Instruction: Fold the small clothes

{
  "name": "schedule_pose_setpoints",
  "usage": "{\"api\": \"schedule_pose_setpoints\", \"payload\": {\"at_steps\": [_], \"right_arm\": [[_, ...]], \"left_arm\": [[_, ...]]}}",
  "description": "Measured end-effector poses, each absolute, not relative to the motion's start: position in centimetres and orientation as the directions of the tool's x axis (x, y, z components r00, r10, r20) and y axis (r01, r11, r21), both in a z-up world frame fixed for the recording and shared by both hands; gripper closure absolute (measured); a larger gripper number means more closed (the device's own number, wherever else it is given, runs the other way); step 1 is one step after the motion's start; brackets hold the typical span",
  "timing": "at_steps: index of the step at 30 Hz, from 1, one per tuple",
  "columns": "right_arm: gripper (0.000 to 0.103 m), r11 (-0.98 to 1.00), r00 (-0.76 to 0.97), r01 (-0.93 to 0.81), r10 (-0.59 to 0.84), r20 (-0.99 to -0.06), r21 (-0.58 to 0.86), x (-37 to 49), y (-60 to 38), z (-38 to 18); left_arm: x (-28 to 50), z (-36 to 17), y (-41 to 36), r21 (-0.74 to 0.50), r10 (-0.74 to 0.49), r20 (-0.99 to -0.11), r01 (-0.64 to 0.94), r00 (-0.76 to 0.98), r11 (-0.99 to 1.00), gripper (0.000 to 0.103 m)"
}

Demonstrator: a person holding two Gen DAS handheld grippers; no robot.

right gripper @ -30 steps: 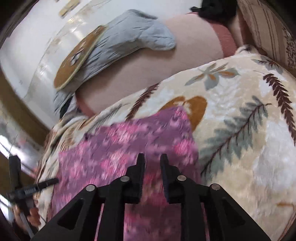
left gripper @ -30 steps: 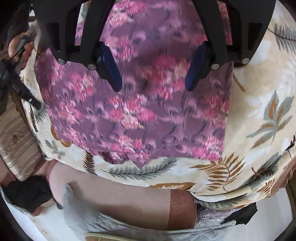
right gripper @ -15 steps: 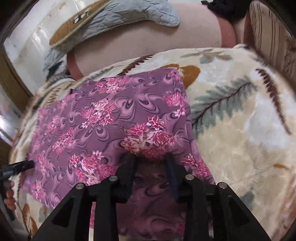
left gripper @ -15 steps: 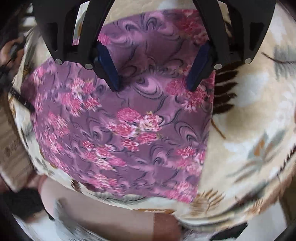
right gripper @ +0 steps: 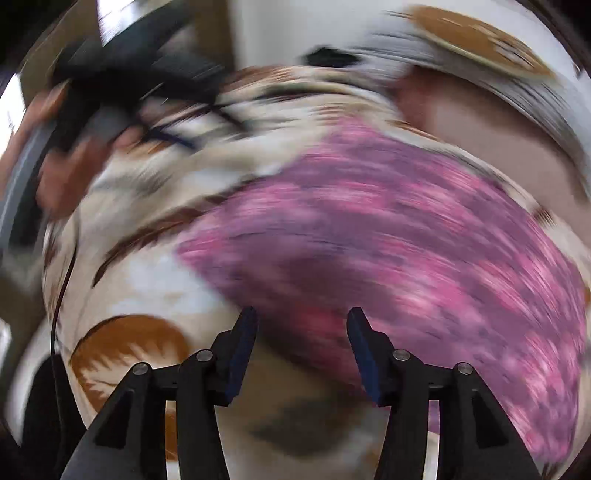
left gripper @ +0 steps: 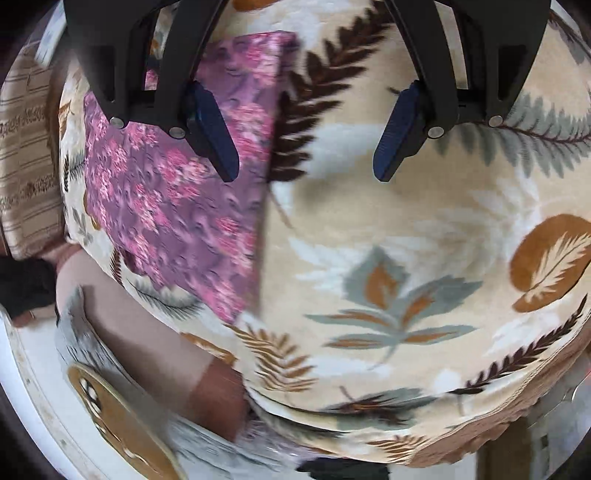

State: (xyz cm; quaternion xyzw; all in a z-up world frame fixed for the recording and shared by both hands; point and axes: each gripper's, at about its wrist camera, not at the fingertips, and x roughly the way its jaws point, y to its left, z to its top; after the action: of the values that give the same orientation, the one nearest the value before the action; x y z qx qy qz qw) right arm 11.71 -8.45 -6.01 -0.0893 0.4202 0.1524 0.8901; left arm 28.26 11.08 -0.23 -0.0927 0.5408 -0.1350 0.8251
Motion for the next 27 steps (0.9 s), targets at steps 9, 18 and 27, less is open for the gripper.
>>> {"api": "schedule_pose_setpoints", "payload": {"at_steps": [9, 18, 27], "right_arm": [[0.034, 0.805, 0.733, -0.408, 0.008, -0.681, -0.430, 13.0, 1.1, -8.7], [0.097, 0.915, 0.788, -0.151, -0.116, -0.604, -0.374, 15.6, -2.3, -7.4], [0.098, 0.949, 0.855, -0.082, -0.090, -0.511, -0.303, 12.5, -5.0, -4.3]], "left_arm": [[29.0, -1.0, 13.5, -0.307, -0.328, -0.875, 0.116, 0.356, 0.945, 0.028], [32.1, -0.5, 11.5, -0.510, -0.495, -0.819, 0.030, 0.291, 0.860, 0.028], [34.7, -1.9, 3.7, -0.530, -0.532, -0.830, 0.060, 0.166, 0.846, 0.028]]}}
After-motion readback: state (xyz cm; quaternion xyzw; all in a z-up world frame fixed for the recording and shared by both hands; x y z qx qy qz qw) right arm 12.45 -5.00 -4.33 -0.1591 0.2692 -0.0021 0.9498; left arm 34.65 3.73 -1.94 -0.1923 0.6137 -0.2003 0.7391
